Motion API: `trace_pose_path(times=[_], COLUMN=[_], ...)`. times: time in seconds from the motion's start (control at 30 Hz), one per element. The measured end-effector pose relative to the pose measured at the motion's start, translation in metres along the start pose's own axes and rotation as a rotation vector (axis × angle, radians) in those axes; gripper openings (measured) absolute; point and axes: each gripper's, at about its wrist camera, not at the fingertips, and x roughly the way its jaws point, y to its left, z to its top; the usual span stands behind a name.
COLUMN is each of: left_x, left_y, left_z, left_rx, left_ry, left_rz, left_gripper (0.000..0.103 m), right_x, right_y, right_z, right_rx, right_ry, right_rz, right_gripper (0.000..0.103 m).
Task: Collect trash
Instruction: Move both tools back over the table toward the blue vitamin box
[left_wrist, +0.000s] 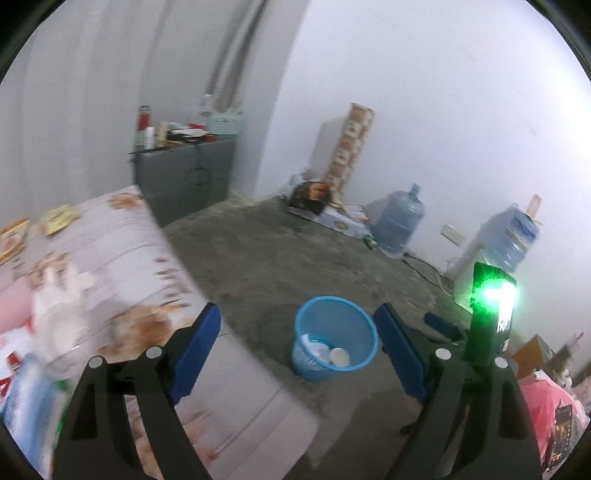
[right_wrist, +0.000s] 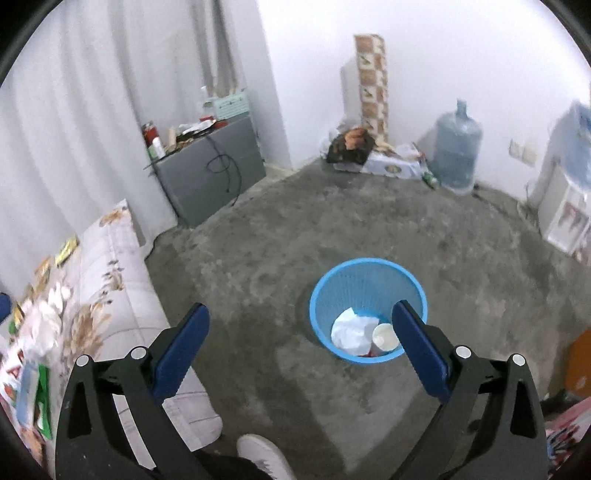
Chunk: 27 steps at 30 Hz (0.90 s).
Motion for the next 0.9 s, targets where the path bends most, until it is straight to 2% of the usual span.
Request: trace_pose_path(times=[0.3,0.37,0.47,0.53,0.67,0.9], left_x=[-0.068,-0.081,-0.106,-0.125,-0.171,-0.232], left_y=[0.054,0.062,0.077,0.086,0.108,0.141], left_z=[-0.01,-0.012,-0.013,-0.014,-0.024,-0.059], left_rx=[-0.05,-0.061,-0.086,-0.104,-0.14,-0.202], left_ry=[-0.099,-0.123,-0.16,-0.2,-0.287,-0.342], left_rz=[0.133,0.157,0.192,0.21,0.293,0.41], left_gripper=[0.091,0.092,0.093,0.094,0.095,0.096], right_x=[-0.028,-0.033,-0.04,-0.04,-0.052,-0.052], right_y=[0.061,0.07,0.074,0.071,0.084,0.113], right_z=[-0.007,-0.009,-0.012,-0.013,-0.018,-0.019], right_rx=[-0.232,-0.279,-0.28,-0.239,-0.185,-0.151], right_ry=[-0.086,-0.097,-0.097,-0.093,-0.092,0.024], right_rz=[0.025,0.058,0.138,0.227,0.339,0.557], right_gripper=[0.095,0.095,0.095,0.095,0.095,0.095])
